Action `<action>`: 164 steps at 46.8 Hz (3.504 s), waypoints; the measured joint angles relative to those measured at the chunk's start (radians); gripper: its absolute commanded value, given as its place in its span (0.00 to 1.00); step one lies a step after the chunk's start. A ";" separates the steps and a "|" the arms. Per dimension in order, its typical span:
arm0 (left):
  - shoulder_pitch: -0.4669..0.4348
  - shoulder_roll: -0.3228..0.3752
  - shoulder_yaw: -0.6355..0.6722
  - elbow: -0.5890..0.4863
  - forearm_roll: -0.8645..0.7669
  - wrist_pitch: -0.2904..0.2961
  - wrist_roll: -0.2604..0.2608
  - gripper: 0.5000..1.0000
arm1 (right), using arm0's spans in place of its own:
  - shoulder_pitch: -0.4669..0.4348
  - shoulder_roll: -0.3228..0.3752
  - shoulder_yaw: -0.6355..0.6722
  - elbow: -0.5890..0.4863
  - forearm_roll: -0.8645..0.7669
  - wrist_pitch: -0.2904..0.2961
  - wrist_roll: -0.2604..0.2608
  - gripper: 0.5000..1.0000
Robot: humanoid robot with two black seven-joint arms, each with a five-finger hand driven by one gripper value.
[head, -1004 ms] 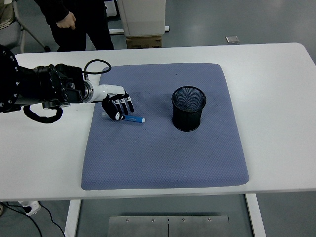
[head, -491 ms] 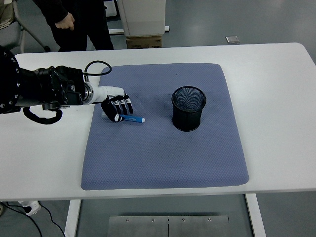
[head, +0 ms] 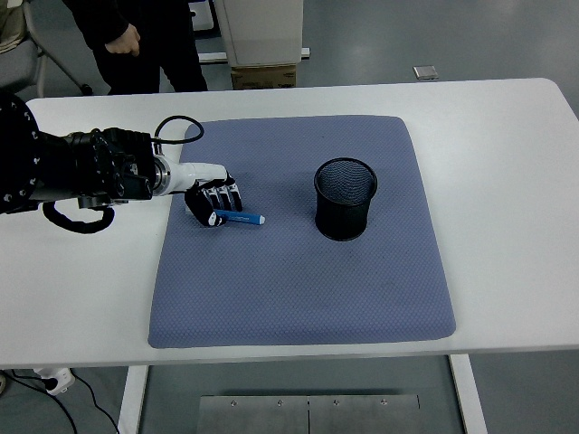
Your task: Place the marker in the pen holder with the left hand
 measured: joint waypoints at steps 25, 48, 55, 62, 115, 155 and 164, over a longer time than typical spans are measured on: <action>-0.003 0.000 0.001 0.000 0.000 0.012 -0.001 0.00 | 0.000 0.000 0.000 0.000 0.000 0.000 0.000 1.00; -0.002 0.000 0.003 0.000 0.001 0.006 -0.001 0.00 | 0.000 0.000 0.000 0.000 0.000 0.000 0.000 1.00; -0.002 0.000 0.005 0.000 0.020 0.000 -0.002 0.00 | 0.000 0.000 0.000 0.000 0.000 0.000 0.000 1.00; -0.004 0.000 0.005 -0.001 0.032 -0.005 -0.005 0.00 | 0.000 0.000 0.000 0.000 0.000 0.000 0.000 1.00; -0.086 0.012 -0.065 0.014 0.020 -0.107 -0.070 0.00 | 0.000 0.000 0.000 0.000 0.000 0.000 0.000 1.00; -0.122 0.165 -0.186 0.029 0.018 -0.223 -0.100 0.00 | 0.000 0.000 0.000 0.000 0.000 0.001 0.000 1.00; -0.121 0.200 -0.229 0.035 0.020 -0.231 -0.101 0.00 | 0.000 0.000 0.000 0.000 0.000 0.001 0.000 1.00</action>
